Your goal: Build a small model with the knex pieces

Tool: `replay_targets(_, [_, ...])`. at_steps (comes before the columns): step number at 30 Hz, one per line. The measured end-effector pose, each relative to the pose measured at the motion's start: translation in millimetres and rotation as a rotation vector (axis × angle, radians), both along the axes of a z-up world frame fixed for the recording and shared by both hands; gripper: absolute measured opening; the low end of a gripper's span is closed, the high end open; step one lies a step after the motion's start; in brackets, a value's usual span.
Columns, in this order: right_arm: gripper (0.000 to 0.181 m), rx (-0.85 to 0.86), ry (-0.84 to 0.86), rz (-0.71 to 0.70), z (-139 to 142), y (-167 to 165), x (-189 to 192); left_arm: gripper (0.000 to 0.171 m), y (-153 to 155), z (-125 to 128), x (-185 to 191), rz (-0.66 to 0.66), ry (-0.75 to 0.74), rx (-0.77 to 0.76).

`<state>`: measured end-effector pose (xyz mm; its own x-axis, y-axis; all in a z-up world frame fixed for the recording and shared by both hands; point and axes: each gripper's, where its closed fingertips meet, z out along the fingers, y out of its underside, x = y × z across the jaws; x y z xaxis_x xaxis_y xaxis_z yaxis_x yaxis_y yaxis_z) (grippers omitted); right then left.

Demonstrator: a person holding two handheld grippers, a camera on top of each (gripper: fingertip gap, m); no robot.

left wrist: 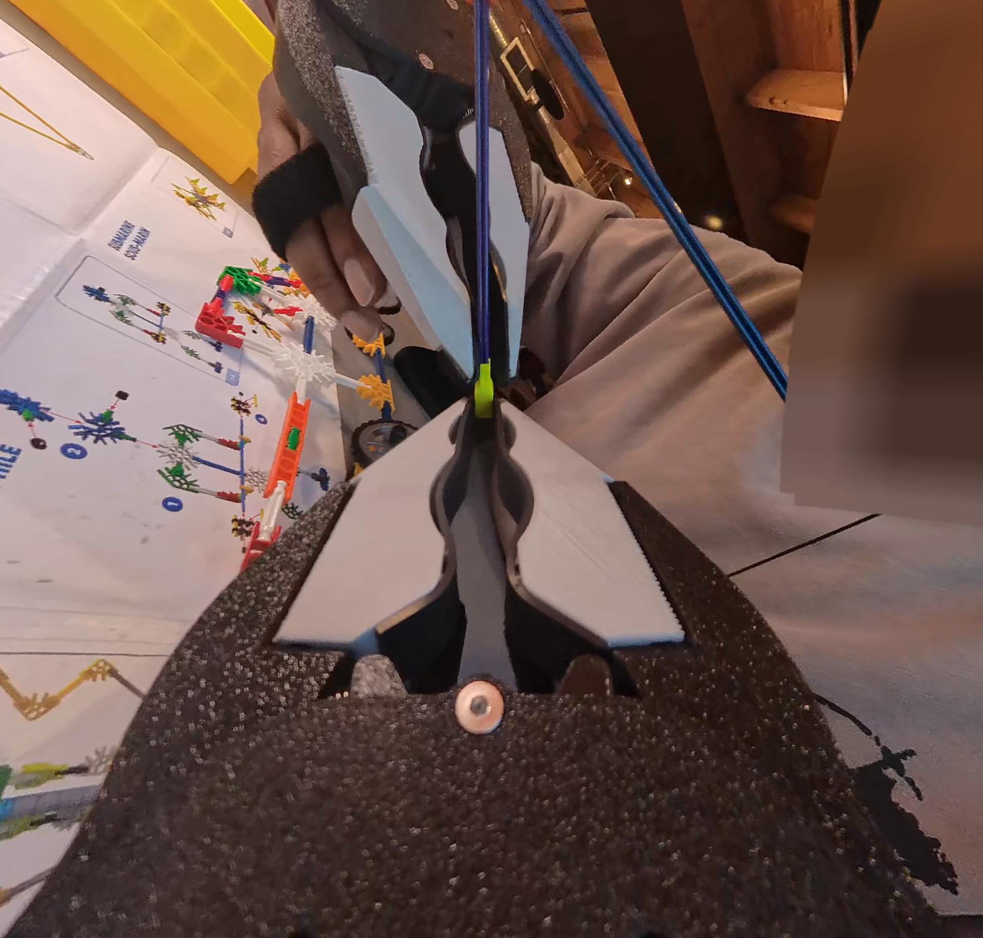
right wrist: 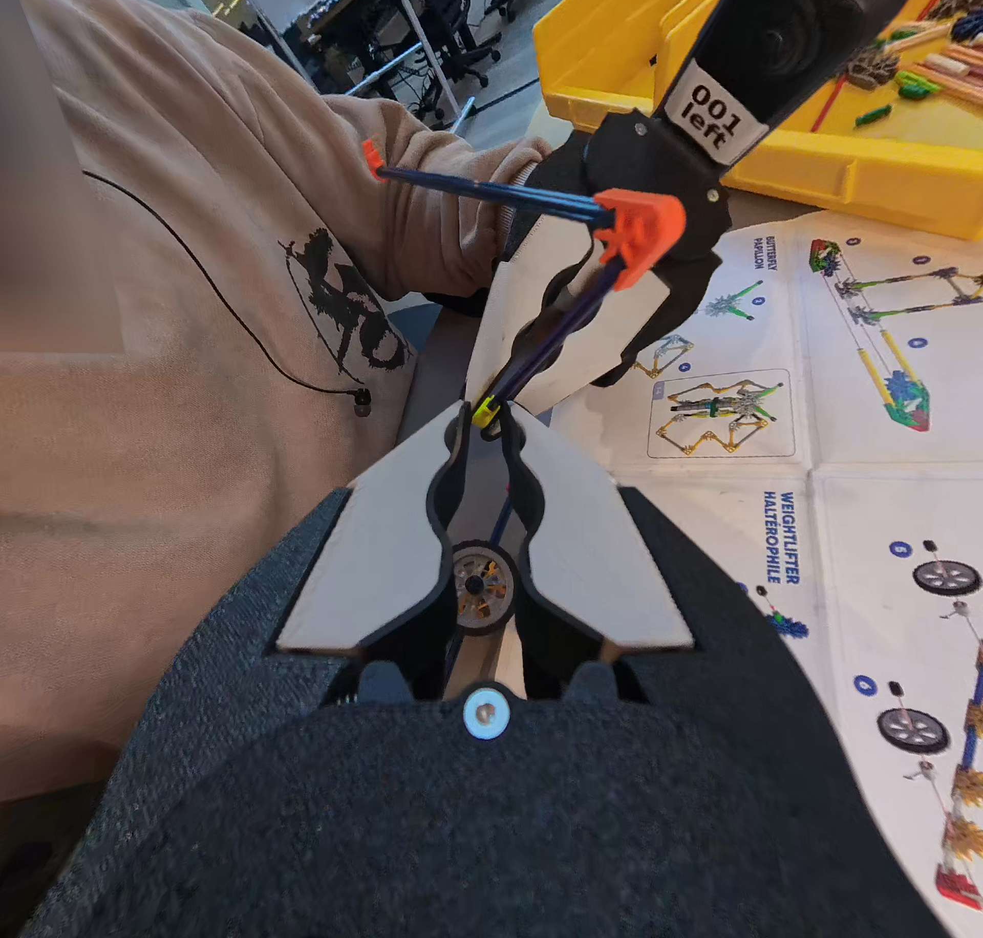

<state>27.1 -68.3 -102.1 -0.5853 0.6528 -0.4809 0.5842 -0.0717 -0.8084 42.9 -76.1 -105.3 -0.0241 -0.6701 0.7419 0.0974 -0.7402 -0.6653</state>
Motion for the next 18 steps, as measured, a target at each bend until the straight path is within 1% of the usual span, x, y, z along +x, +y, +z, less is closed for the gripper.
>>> replay_targets(2, [0.010, -0.040, -0.026, -0.018, -3, 2, -2, 0.003, 3, -4, -2, 0.018, 0.021, -0.005])
replay_targets(4, [0.005, -0.043, -0.055, -0.045, -11, 7, -4, 0.003, 7, -12, -3, 0.041, 0.064, -0.008])
replay_targets(6, [0.004, -0.048, -0.069, -0.059, -17, 11, -5, 0.003, 11, -18, -3, 0.068, 0.114, 0.004])
replay_targets(10, [0.002, -0.067, -0.109, -0.138, -27, 24, -11, 0.004, 24, -30, -10, 0.157, 0.208, 0.039])
replay_targets(12, [0.002, -0.067, -0.133, -0.158, -33, 29, -11, 0.004, 27, -37, -14, 0.175, 0.279, 0.077])
replay_targets(14, [0.001, -0.075, -0.170, -0.178, -39, 34, -10, 0.009, 31, -49, -22, 0.208, 0.386, 0.128])
replay_targets(16, [0.001, -0.085, -0.192, -0.186, -44, 38, -9, 0.014, 31, -60, -27, 0.209, 0.475, 0.157])
replay_targets(18, [0.002, -0.072, -0.221, -0.195, -51, 40, -7, 0.018, 31, -68, -28, 0.207, 0.523, 0.170])
